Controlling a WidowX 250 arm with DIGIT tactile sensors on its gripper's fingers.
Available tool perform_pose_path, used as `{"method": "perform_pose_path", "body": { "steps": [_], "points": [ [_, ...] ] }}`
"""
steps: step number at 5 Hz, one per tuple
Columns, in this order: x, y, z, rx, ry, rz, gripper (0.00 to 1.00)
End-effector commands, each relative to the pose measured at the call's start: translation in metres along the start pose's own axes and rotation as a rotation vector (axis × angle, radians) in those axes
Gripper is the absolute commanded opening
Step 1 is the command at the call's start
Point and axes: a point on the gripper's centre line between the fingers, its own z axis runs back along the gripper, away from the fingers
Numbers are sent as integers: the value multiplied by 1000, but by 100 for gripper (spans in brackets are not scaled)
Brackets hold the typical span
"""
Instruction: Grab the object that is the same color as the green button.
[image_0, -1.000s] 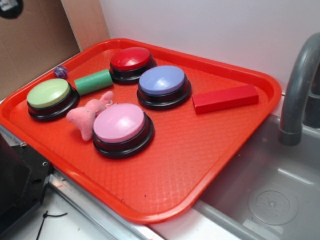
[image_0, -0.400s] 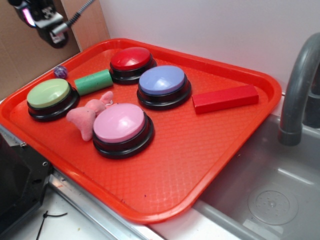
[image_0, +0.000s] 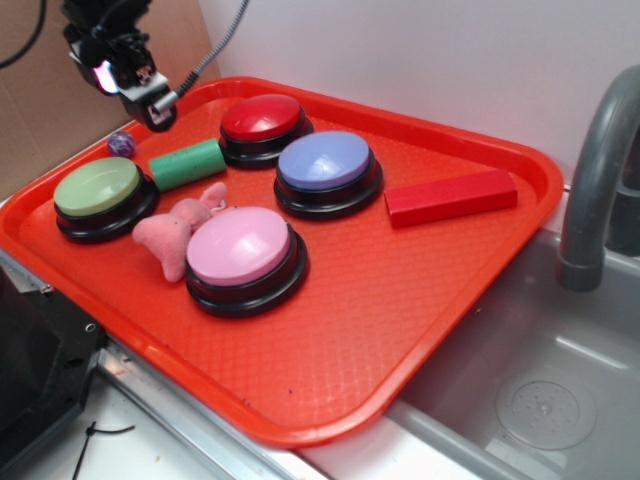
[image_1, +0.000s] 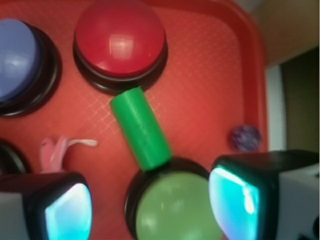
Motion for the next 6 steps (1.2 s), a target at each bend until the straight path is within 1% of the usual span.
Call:
{"method": "perform_pose_path", "body": {
  "steps": [1, 2, 3, 4, 5, 6],
  "points": [
    [23, 3, -33, 34, -21, -57, 100],
    [21, 3, -50, 27, 16, -77, 100],
    [24, -4, -62, 20, 54, -91, 100],
    [25, -6, -72, 32, 99, -118, 93],
    [26, -4, -78, 19, 167, -132, 11],
    [26, -3, -75, 26, 159, -128, 0]
  ]
}}
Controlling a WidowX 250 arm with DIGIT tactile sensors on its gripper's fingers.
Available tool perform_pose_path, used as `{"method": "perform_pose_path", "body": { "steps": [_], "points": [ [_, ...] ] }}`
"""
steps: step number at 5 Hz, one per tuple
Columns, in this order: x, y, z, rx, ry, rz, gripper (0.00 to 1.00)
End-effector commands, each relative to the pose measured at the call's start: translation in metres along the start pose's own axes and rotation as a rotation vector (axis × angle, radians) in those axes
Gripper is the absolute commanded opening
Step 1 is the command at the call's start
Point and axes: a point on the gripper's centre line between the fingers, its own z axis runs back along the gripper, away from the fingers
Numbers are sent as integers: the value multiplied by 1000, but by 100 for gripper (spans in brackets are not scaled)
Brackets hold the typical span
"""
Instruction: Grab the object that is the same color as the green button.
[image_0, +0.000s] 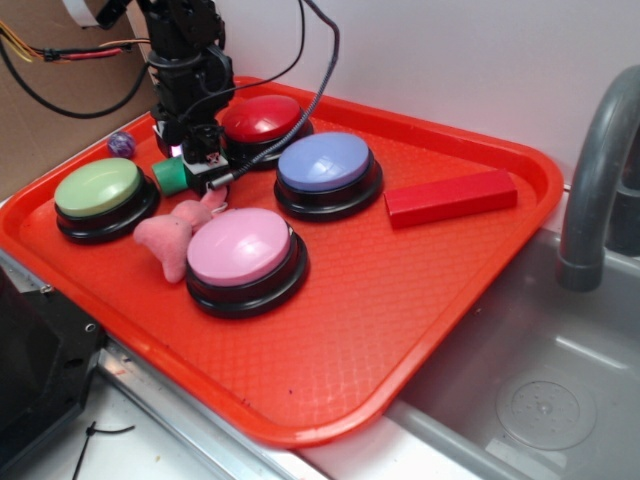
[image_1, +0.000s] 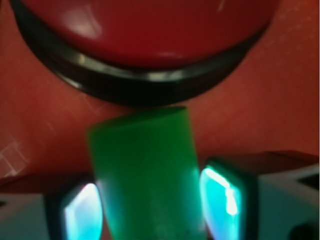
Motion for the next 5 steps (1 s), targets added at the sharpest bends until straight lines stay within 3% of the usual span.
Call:
{"method": "perform_pose_path", "body": {
  "steps": [1, 3, 4, 5],
  "points": [
    [-2, 6, 32, 39, 36, 116, 0],
    [-35, -34, 133, -69, -89, 243, 0],
    [-53, -54, 176, -132, -187, 219, 0],
    [-63, -69, 193, -135, -230, 202, 0]
  ]
}}
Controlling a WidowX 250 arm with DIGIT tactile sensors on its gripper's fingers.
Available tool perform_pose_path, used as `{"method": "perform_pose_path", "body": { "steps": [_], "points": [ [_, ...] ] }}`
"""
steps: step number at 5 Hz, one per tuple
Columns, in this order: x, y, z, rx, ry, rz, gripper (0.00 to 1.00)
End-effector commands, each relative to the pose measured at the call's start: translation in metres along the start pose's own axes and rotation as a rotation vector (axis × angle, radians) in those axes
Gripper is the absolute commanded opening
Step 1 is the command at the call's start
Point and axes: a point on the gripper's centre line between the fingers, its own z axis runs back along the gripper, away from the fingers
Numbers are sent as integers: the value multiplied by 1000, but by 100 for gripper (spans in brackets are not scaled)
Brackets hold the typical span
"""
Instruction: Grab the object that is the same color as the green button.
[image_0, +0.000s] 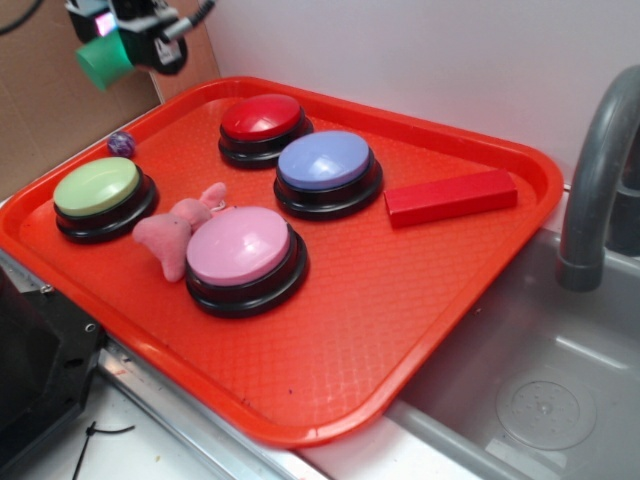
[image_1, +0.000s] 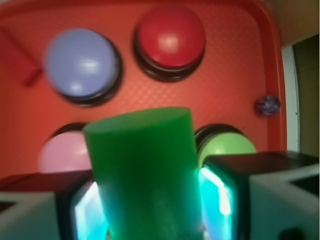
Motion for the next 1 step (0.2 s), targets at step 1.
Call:
{"method": "perform_pose_path", "body": {
  "steps": [1],
  "points": [
    [-11, -17, 32, -10, -96, -46, 0]
  ]
}}
